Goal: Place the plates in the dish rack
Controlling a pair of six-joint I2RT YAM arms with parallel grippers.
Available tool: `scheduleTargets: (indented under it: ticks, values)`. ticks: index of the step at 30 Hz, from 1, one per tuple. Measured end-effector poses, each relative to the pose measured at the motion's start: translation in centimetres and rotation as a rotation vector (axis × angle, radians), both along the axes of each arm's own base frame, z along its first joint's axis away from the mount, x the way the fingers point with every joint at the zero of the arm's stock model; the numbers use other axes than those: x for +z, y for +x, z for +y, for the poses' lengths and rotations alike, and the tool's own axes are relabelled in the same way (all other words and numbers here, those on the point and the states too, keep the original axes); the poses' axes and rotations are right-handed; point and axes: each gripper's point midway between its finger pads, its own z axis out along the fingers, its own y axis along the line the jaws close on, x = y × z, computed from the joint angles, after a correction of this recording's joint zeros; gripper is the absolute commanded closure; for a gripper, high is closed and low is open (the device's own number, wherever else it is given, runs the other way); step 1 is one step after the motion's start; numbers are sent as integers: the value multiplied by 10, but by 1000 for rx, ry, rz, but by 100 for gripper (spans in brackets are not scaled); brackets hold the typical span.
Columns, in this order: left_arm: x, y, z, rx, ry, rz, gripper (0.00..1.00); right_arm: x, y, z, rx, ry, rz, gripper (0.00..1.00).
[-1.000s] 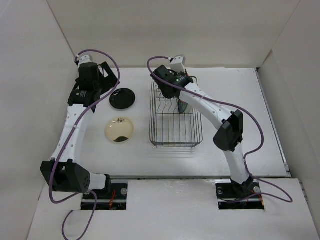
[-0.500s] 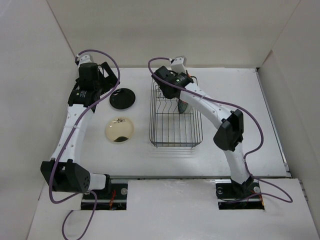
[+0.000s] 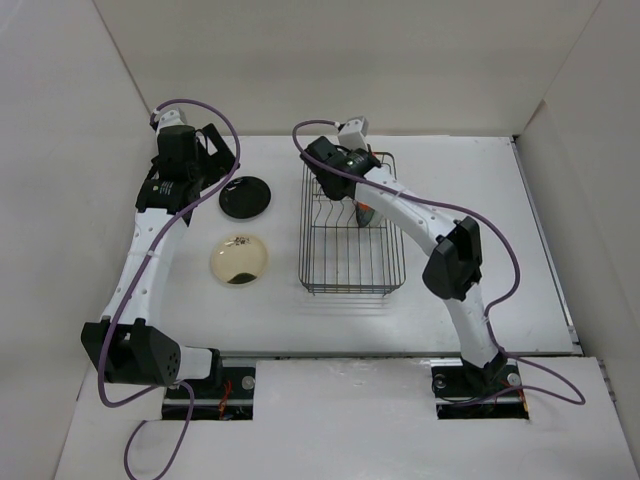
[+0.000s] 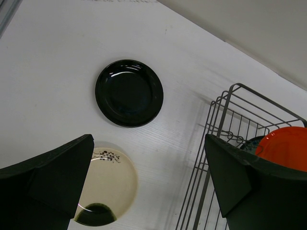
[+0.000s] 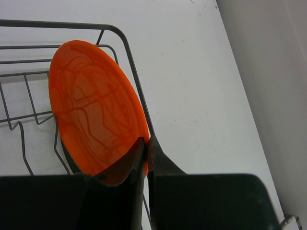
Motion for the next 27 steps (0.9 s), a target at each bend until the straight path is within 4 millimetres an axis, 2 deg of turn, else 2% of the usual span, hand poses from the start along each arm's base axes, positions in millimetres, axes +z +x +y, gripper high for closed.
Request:
scheduleTargets:
  ticks: [2,3,4,6,10,11,12,17,20,21,22,23,27]
  values:
    - [0,0,0,0,0,0,0,-4,1,2,0,2,3,100]
    - [0,0,0,1,0,0,0,-4,1,2,0,3,3,96]
    - [0,0,0,1,0,0,0,-5,1,3,1,4,2,85]
    - [0,0,0,2,1,0,0,-7,1,5,5,5,5,74]
    - [0,0,4,20,11,-1,0,-9,-2,12,22,6,15,71]
    - [0,0,5,27,15,0,0,-9,-4,14,28,6,15,66]
    - [0,0,7,33,18,0,0,-10,-5,16,32,7,15,66]
    - [0,0,11,58,29,-1,0,-10,-10,27,54,10,13,50]
    - [0,0,14,72,32,-2,0,-10,-12,30,62,10,13,44]
    - [0,0,14,76,34,-1,0,-10,-13,31,65,8,15,37]
    - [-1,1,15,80,36,0,0,-10,-13,32,66,10,14,36]
    - [-2,1,16,82,38,3,0,-8,-15,33,71,15,15,32]
    - [-19,15,23,89,17,37,0,7,-24,43,153,94,39,31]
